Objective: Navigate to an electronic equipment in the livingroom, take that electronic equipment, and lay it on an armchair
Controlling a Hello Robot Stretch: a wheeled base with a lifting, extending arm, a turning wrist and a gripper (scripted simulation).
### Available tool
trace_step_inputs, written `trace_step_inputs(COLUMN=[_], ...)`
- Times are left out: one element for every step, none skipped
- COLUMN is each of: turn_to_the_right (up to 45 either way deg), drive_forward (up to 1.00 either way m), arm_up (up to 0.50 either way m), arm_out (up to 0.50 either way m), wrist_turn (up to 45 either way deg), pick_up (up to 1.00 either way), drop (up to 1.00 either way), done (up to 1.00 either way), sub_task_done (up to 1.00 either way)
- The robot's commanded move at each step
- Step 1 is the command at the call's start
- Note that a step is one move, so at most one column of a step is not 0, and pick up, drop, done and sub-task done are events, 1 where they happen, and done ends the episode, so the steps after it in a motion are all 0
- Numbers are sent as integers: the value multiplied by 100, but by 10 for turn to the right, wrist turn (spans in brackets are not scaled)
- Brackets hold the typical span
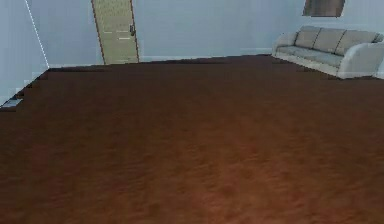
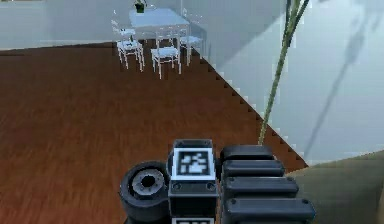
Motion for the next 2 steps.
trace_step_inputs(turn_to_the_right=[210,-450], drive_forward=[0,0], arm_up=[0,0], arm_out=[0,0], wrist_turn=[0,0], pick_up=[0,0], drop=[0,0], done=[0,0], sub_task_done=[0,0])
